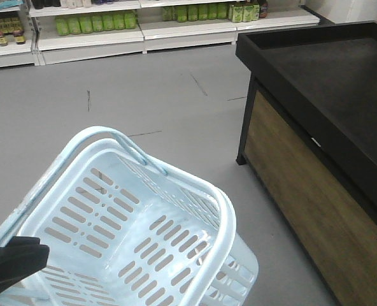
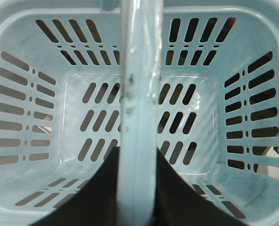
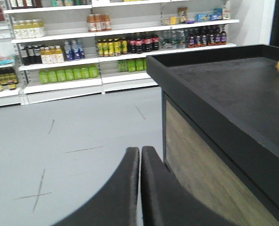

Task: Pick three apples into basket with both arms
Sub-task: 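Drive the base away from the table holding the basket in left gripper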

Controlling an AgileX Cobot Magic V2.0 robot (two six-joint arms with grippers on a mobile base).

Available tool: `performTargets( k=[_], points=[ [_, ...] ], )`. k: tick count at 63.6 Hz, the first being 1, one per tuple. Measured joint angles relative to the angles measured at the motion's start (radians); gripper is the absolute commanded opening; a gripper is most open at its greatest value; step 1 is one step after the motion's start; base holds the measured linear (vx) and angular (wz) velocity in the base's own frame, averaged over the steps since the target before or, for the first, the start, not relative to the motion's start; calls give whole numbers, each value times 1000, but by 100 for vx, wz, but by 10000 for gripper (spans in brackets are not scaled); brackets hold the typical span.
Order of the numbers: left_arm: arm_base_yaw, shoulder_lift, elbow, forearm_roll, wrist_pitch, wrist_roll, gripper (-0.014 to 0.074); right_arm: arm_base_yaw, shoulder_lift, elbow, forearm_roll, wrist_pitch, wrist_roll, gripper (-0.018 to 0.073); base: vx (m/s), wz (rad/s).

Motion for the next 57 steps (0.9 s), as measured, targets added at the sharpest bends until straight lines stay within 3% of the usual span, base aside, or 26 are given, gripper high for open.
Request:
performTargets(
  k=[31, 57],
  points=[
    [0, 0, 0, 0, 1, 0, -6, 0, 0, 0, 0, 0, 0, -1, 3, 24],
    [0, 0, 0, 0, 1, 0, -6, 0, 0, 0, 0, 0, 0, -1, 13, 45]
  ],
)
